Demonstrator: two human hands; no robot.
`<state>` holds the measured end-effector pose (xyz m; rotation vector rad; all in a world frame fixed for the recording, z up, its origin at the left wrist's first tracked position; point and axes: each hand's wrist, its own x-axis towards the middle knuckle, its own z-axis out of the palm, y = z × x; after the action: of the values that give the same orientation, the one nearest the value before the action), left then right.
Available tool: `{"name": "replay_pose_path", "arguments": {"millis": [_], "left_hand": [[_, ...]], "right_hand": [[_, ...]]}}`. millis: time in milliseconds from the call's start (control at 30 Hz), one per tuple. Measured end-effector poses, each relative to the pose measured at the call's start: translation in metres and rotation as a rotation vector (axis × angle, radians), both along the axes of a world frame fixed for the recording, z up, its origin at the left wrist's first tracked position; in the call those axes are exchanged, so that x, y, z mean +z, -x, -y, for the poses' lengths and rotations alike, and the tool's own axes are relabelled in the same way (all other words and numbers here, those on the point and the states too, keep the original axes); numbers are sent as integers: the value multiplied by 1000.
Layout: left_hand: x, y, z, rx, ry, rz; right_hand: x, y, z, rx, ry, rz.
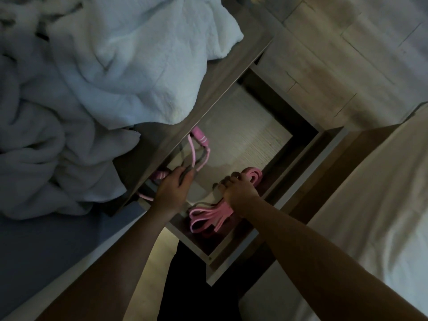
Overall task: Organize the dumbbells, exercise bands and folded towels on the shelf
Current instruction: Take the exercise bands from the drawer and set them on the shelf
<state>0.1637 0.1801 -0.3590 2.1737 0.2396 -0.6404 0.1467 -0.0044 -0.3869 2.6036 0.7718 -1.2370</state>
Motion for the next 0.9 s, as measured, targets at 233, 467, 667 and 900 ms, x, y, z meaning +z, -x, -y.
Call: {"name": "replay_pose_path", "arguments": {"millis": [233,467,667,900], "left_hand": [[42,2,8,-74,24,13],[127,6,21,-108,-47,-17],[188,20,23,-64,-39,-46],[232,54,24,-61,-10,24]], "right_hand": [[40,2,10,-7,-94,65],[115,43,53,-327,-506,363],[141,107,78,-1231,-777,299],[125,131,74,-2488,-1167,-374]]}}
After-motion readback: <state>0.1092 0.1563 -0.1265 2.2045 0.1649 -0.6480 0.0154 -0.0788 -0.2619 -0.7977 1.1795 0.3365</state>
